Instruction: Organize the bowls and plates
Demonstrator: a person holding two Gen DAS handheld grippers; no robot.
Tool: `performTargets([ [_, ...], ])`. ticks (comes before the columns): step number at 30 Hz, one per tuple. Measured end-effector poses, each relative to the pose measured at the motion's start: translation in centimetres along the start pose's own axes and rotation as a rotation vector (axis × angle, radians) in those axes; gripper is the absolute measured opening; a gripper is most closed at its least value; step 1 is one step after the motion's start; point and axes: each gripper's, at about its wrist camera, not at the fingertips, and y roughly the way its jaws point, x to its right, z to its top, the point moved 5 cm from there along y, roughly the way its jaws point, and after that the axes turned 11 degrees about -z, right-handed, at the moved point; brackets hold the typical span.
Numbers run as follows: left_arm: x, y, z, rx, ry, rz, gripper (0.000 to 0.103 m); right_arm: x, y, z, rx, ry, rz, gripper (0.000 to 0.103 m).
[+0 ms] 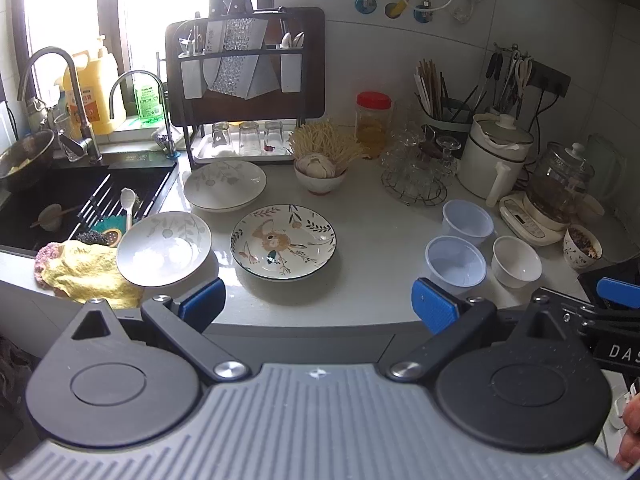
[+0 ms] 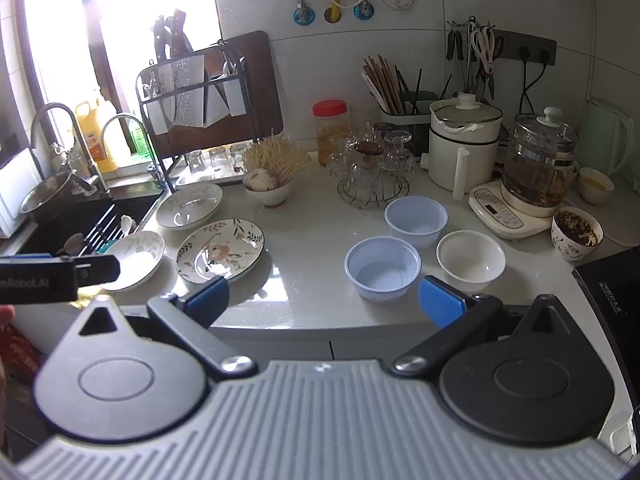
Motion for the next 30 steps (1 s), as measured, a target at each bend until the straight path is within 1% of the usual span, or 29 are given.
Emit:
performTargets([
  [5,0.26,-0.55,-0.37,-0.002,-0.006,0.015,0.101,0.17,-0.5,-0.44,0.004,-0.003,-0.004,0.103],
  [8,0.29,-0.74,-0.29,0.004,-0.014,0.01,0.101,-0.08,-0.73,-0.75,0.005,-0.017,0.002,0.103],
  [12,0.12,-0.51,-0.28,-0.006,0.0,0.02,0.101,-0.18,-0.48,-0.57,-0.001,-0.014,0.001,0.103],
  [20,0.11,-0.15,-0.47,-0.024,-0.006,0.021,0.101,0.12,-0.43,-0.18,0.006,-0.01,-0.005,0.103],
  [30,0.23,-0.31,-0.4,-0.015,-0.009,0.022,0.101,0.5,-0.47,-0.14,0.01,0.008,-0.018,0.103],
])
